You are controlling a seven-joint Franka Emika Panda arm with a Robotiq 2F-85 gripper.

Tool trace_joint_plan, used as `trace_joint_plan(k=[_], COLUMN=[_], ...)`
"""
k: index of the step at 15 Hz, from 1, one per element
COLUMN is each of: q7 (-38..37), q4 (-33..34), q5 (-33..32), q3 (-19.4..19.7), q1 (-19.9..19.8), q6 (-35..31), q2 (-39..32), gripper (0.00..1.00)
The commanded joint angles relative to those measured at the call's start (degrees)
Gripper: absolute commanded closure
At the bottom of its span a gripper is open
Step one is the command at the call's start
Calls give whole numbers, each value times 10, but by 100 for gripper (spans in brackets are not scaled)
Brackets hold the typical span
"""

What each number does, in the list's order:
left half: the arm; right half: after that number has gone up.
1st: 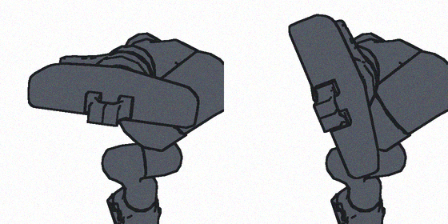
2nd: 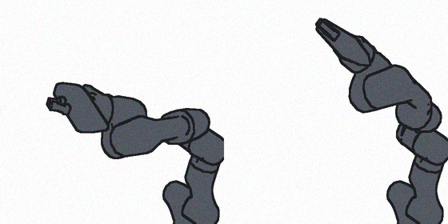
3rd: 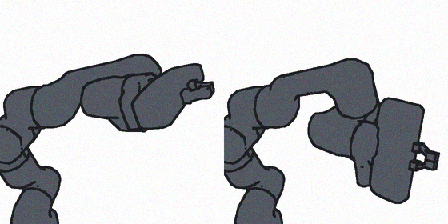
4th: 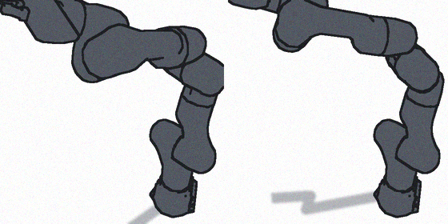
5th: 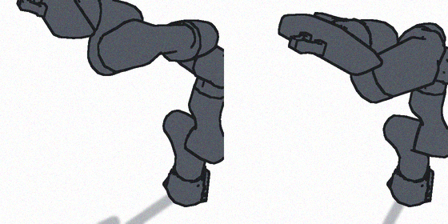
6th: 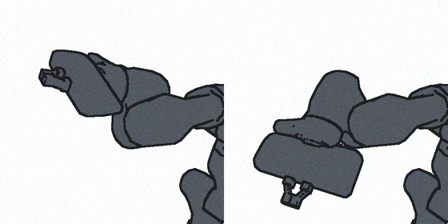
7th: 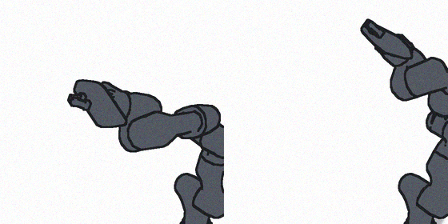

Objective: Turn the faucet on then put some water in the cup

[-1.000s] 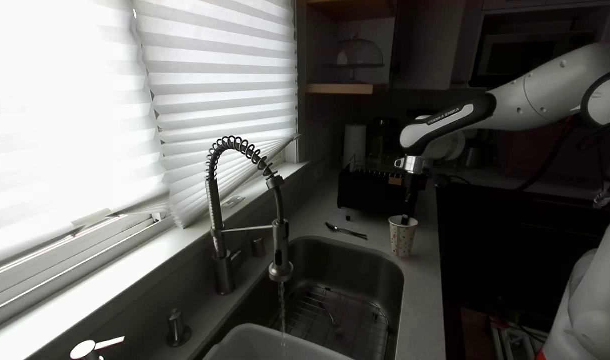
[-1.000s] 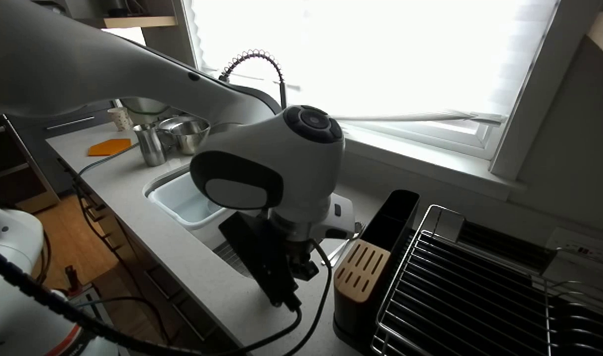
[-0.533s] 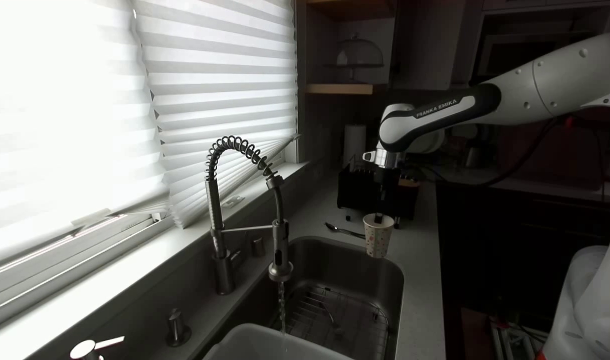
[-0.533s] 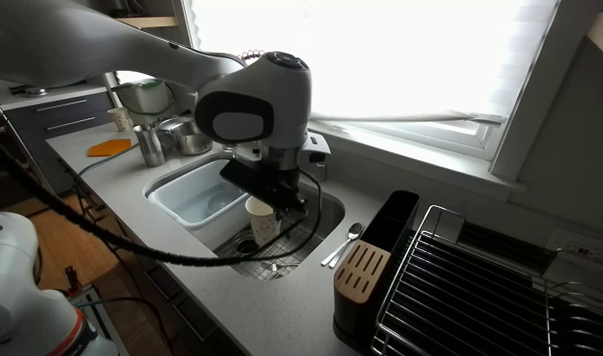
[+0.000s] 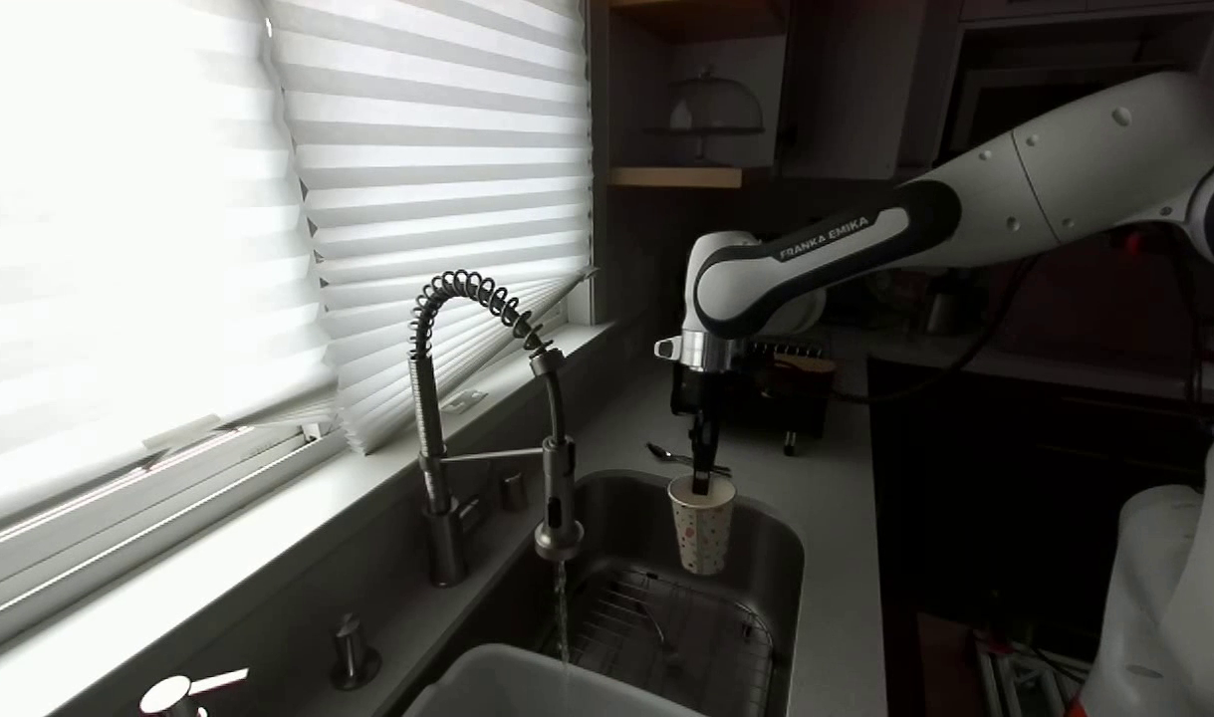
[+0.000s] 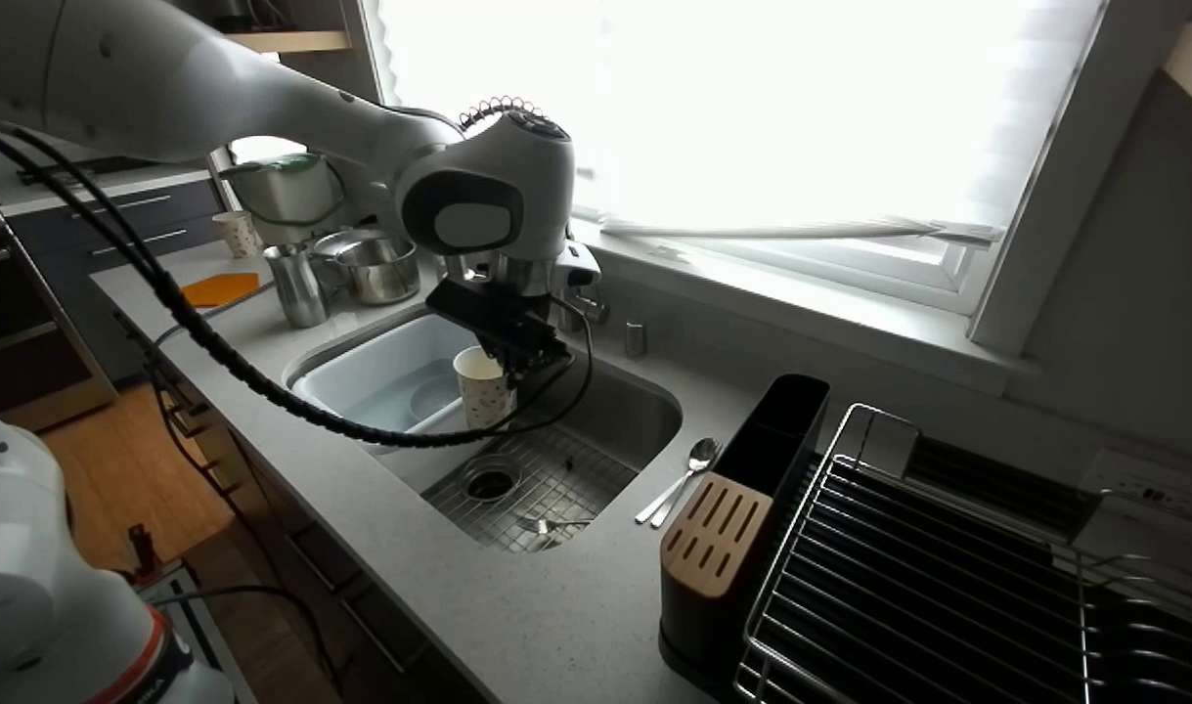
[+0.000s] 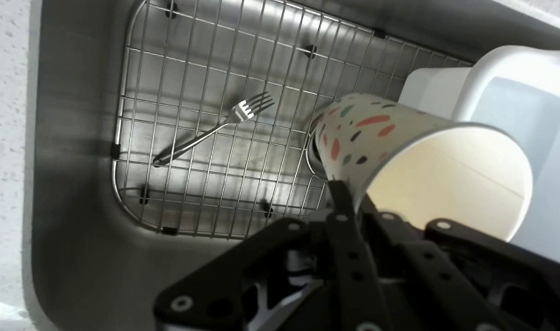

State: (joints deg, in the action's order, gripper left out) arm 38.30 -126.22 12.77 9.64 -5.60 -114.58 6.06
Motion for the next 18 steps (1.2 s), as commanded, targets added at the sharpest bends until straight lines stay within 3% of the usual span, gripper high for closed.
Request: trace_joint_plan(k=[1, 8, 18], q7=[0, 0, 5], q4=[6, 16, 38], q5=[0, 0, 87], q3=[-3, -3, -84], q1=[-1, -2, 53], q6=[2, 4, -199], q2=[-8, -16, -94], gripper=[96, 99, 99])
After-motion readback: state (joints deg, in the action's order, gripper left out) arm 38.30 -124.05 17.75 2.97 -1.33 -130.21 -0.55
